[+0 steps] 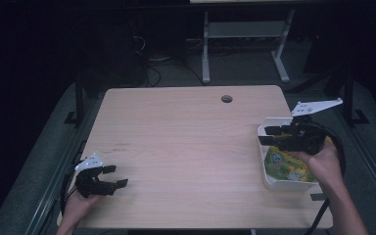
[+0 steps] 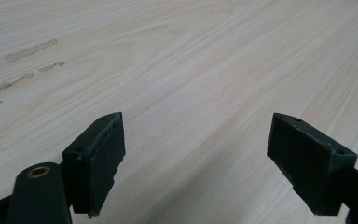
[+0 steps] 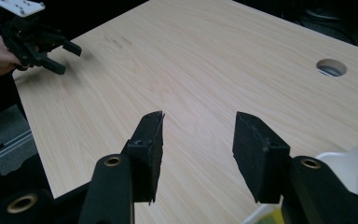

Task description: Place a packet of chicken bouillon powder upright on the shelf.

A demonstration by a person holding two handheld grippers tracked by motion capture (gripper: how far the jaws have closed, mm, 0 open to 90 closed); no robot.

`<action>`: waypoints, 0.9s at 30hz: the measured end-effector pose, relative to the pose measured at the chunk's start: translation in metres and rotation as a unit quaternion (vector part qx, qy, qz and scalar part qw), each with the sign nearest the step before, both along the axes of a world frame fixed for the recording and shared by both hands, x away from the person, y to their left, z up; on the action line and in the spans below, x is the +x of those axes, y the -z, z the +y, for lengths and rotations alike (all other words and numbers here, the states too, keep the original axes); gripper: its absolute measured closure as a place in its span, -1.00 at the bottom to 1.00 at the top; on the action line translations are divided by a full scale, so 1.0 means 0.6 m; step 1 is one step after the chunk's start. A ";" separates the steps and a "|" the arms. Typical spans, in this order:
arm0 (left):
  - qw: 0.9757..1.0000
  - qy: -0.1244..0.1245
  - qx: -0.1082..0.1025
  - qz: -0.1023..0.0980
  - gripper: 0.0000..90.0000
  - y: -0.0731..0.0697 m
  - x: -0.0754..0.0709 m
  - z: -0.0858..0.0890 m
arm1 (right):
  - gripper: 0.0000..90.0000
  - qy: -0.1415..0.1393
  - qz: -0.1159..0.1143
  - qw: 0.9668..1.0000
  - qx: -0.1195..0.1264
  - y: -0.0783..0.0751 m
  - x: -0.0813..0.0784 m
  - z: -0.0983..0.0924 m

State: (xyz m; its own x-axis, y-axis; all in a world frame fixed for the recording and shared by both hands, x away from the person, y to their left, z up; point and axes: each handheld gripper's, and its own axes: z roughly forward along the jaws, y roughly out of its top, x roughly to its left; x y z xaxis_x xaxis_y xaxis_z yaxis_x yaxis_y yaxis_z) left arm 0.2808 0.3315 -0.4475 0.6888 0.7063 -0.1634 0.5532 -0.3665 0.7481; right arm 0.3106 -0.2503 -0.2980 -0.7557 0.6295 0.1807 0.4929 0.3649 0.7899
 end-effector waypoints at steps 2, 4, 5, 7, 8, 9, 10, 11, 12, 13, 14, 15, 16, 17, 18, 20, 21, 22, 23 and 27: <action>1.000 0.000 0.000 0.000 -0.58 0.000 0.000 0.000 | 0.12 -0.004 0.004 1.000 0.002 0.005 0.003 0.010; 1.000 0.001 0.000 0.000 -0.58 0.000 0.000 0.000 | 0.10 -0.007 0.008 1.000 0.004 0.008 0.006 0.017; 1.000 0.000 0.000 0.000 -0.58 0.000 0.000 0.000 | 0.10 -0.009 0.011 1.000 0.006 0.011 0.008 0.022; 1.000 0.000 0.000 -0.001 -0.58 0.000 0.000 0.001 | 0.08 -0.012 0.013 1.000 0.008 0.014 0.011 0.029; 1.000 0.000 -0.001 0.000 -0.58 0.000 0.000 0.001 | 0.08 -0.013 0.014 1.000 0.008 0.016 0.012 0.032; 1.000 0.000 -0.001 0.000 -0.58 0.000 0.000 0.001 | 0.07 -0.014 0.015 1.000 0.009 0.017 0.013 0.035; 1.000 0.001 0.000 0.000 -0.58 0.000 0.000 0.001 | 0.07 -0.015 0.016 1.000 0.010 0.018 0.015 0.038; 1.000 0.001 0.000 0.000 -0.58 0.000 0.000 0.000 | 0.05 -0.017 0.016 1.000 0.011 0.020 0.016 0.042; 1.000 0.001 0.000 0.000 -0.58 0.000 0.000 0.000 | 0.04 -0.017 0.017 1.000 0.011 0.021 0.017 0.045; 1.000 0.002 0.001 -0.001 -0.58 0.000 0.001 0.000 | 0.03 -0.018 0.020 1.000 0.014 0.025 0.020 0.051; 1.000 0.002 0.001 -0.001 -0.58 0.000 0.001 0.000 | 0.03 -0.018 0.020 1.000 0.014 0.025 0.020 0.051; 1.000 0.002 0.001 0.000 -0.58 0.000 0.001 0.000 | 0.02 -0.021 0.022 0.999 0.015 0.028 0.022 0.058; 1.000 0.002 0.001 0.000 -0.58 0.000 0.001 0.000 | 0.02 -0.021 0.022 0.999 0.015 0.028 0.022 0.058; 1.000 0.003 0.001 0.000 -0.58 0.000 0.001 0.000 | 0.01 -0.021 0.022 0.999 0.014 0.029 0.023 0.060; 1.000 0.003 0.001 0.000 -0.58 0.000 0.001 0.000 | -0.01 -0.024 0.024 0.999 0.015 0.033 0.026 0.068; 1.000 0.003 0.001 0.000 -0.59 0.000 0.001 0.000 | -0.03 -0.025 0.027 0.999 0.016 0.037 0.029 0.075; 1.000 0.003 0.001 -0.001 -0.59 0.000 0.001 0.000 | -0.03 -0.025 0.027 0.999 0.016 0.037 0.029 0.075; 1.000 0.003 0.001 -0.001 -0.59 0.000 0.001 0.001 | -0.04 -0.027 0.028 0.999 0.016 0.038 0.030 0.078; 1.000 0.003 0.000 -0.001 -0.58 0.000 0.001 0.001 | -0.05 -0.029 0.029 0.999 0.018 0.041 0.032 0.084; 1.000 0.005 0.000 -0.001 -0.58 0.000 0.001 0.000 | -0.09 -0.034 0.031 0.999 0.023 0.048 0.036 0.096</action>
State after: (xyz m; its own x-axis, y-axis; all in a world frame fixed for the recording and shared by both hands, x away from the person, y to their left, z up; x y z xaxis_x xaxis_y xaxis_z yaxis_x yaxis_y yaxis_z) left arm 0.2815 0.3314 -0.4477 0.6955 0.7000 -0.1624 0.5485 -0.3711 0.7493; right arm 0.3319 -0.1927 -0.3267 -0.7831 0.5668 0.2560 0.5169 0.3643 0.7747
